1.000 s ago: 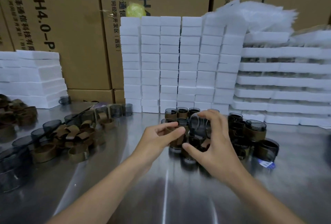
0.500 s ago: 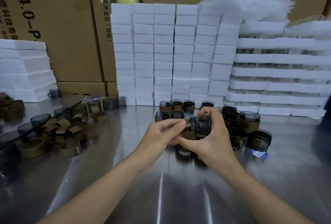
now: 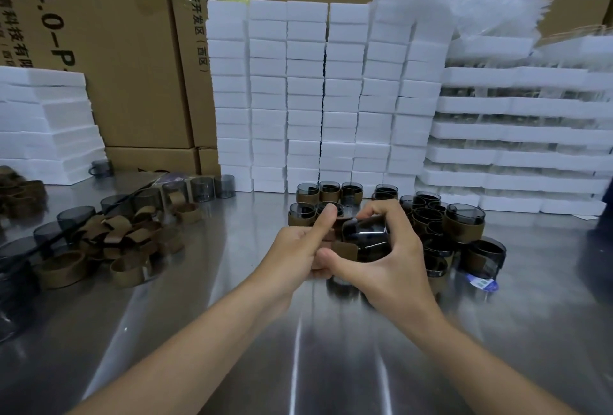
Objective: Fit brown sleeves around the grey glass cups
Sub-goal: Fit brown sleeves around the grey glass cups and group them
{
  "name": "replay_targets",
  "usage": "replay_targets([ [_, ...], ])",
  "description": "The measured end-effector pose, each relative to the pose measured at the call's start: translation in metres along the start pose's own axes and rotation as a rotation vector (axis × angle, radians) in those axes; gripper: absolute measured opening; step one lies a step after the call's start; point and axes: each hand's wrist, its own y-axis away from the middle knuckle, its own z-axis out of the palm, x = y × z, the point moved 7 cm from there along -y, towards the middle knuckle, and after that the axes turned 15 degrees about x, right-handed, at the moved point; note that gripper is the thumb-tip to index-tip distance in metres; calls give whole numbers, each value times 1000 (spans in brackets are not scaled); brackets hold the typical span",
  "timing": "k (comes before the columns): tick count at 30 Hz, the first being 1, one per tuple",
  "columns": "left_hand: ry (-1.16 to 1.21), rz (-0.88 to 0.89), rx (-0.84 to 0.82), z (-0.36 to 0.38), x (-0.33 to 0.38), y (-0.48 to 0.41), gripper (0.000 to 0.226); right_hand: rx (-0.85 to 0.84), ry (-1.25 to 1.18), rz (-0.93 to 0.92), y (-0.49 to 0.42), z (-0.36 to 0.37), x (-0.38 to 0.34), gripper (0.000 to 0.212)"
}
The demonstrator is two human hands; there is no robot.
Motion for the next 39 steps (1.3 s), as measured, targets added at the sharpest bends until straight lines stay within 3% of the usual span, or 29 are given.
replay_targets([
  [4, 74, -76, -55, 4, 4, 9, 59, -17, -16, -29, 3, 3, -2, 57],
  [9, 57, -86, -89, 2, 10, 10, 45, -141, 16, -13, 8, 8, 3, 79],
  [25, -123, -5, -147, 2, 24, 21, 41, -327, 81, -141, 11, 5, 8, 75],
  [30, 171, -78, -115, 5, 17, 15, 35, -221, 87, -29, 2, 4, 17, 80],
  [33, 399, -70, -105, 3, 16, 9, 36, -107, 12, 70, 4, -4, 24, 61],
  [35, 441, -12, -128, 3, 17, 7, 35, -82, -26, 116, 6, -6, 26, 55],
  [39, 438, 86, -152, 4, 20, 5, 38, -103, -45, 162, 11, -1, 23, 64],
])
